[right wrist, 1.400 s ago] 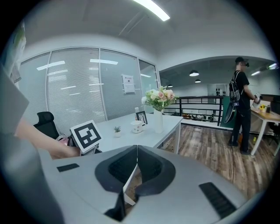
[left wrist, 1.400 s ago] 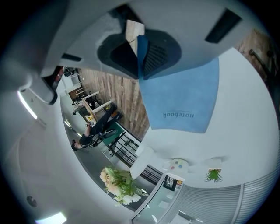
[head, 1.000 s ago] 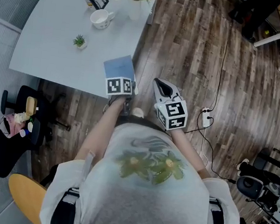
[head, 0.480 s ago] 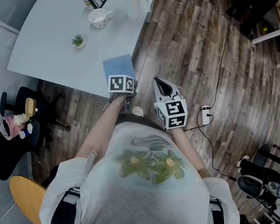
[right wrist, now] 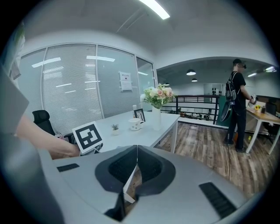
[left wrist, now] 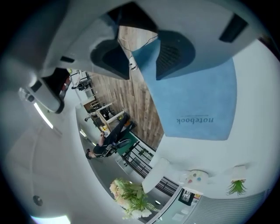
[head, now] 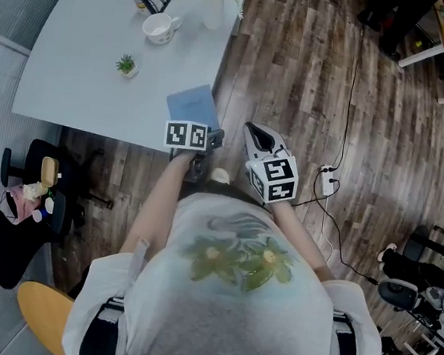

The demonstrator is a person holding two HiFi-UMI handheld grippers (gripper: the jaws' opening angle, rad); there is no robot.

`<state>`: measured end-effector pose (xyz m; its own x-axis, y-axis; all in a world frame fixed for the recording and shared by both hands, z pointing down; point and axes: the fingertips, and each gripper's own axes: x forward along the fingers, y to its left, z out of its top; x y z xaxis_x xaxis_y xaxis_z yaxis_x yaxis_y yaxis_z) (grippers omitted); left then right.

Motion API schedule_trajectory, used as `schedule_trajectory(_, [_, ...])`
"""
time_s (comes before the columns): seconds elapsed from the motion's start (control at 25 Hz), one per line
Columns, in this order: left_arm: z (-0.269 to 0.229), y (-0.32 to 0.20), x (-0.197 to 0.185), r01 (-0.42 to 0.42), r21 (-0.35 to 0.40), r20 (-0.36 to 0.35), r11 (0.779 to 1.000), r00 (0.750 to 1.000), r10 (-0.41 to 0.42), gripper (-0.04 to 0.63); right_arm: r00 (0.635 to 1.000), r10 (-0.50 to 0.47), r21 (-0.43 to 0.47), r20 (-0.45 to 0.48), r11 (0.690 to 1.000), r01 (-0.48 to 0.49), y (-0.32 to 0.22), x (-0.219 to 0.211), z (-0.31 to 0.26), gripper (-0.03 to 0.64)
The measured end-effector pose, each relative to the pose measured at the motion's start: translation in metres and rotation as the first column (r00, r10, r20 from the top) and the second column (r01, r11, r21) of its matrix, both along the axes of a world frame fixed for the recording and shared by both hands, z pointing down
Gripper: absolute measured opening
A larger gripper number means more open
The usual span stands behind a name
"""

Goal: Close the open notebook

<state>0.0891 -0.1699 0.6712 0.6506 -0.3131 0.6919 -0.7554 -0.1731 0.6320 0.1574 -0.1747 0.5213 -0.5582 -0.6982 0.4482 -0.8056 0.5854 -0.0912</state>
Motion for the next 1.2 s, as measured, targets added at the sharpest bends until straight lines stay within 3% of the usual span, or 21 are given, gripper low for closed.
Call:
schedule_trajectory(0.16, [-0.021, -0.004, -0.011, 0.014, 0.048, -0.019, 0.999, 1.0, -0.013, 0.173, 1.0, 0.001, 0.004, 0.001, 1.0, -0.001, 0.002, -0.01, -0.002, 0.018])
schedule_trajectory(0.44, [-0.068, -0.01, -0.036, 0.03, 0.195, 0.016, 0.98, 0.999, -0.034, 0.17, 1.0, 0.013, 0.015, 0.009, 1.0, -0.013, 0.007, -0.026, -0.01, 0.018])
schedule_trajectory(0.72, [-0.101, -0.007, -0.06, 0.013, 0.309, 0.069, 0.951, 0.997, -0.036, 0.139, 0.999, 0.03, 0.032, 0.032, 0.999, -0.031, 0.01, -0.043, -0.021, 0.018])
schedule_trajectory(0.92, [-0.123, -0.002, -0.071, -0.021, 0.392, 0.111, 0.92, 0.994, -0.024, 0.021, 0.998, 0.037, 0.041, 0.055, 0.998, -0.039, 0.014, -0.055, -0.032, 0.018])
schedule_trajectory(1.2, [-0.147, 0.002, -0.083, -0.025, 0.47, 0.129, 0.883, 0.991, -0.041, 0.005, 0.997, 0.042, 0.054, 0.072, 0.997, -0.046, 0.018, -0.07, -0.04, 0.018])
